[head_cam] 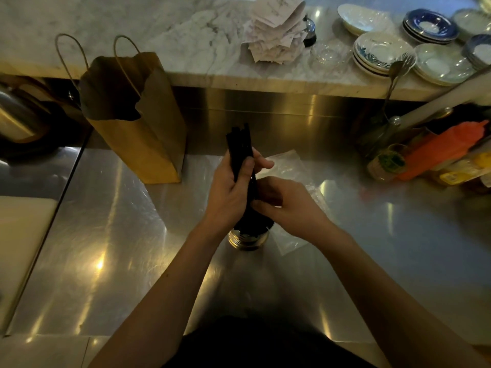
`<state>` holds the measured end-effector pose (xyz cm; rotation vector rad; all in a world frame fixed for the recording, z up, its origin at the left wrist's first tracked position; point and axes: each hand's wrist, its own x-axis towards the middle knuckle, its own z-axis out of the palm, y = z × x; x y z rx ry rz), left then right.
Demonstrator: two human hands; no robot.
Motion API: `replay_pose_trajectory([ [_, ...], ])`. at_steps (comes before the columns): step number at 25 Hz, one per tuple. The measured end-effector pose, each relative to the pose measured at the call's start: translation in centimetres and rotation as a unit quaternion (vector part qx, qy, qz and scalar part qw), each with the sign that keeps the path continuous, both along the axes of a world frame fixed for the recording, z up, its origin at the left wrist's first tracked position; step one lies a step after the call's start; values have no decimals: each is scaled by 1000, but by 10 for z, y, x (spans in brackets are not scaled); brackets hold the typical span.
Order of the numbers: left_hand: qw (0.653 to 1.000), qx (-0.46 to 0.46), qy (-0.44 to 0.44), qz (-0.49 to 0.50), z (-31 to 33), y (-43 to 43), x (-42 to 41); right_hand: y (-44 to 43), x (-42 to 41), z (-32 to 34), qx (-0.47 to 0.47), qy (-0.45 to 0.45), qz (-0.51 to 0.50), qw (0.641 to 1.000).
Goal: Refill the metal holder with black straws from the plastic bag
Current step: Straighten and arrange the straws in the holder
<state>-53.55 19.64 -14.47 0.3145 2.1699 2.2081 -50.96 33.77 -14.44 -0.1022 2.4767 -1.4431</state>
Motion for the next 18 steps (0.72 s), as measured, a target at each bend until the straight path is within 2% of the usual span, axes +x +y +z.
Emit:
replay_pose_trajectory([
  [2, 1000, -16, -2, 7, -7, 3, 1, 2, 3, -6, 4, 17, -23, 1000],
  [6, 999, 2, 35, 31, -8, 3, -13, 13, 4, 0, -73, 56, -148, 985],
  [9, 999, -23, 30, 9, -11, 8, -14, 14, 3, 11, -57, 126, -195, 971],
  [12, 997, -78, 27, 7, -20, 9, -5, 8, -3, 19, -15, 158, -140, 977],
  [15, 997, -69, 31, 28, -20, 9, -1, 3, -8, 25, 10, 161, -62, 985],
  [18, 993, -55, 65, 79, -10, 3, 3, -1, -7, 30, 12, 214, -51, 975],
])
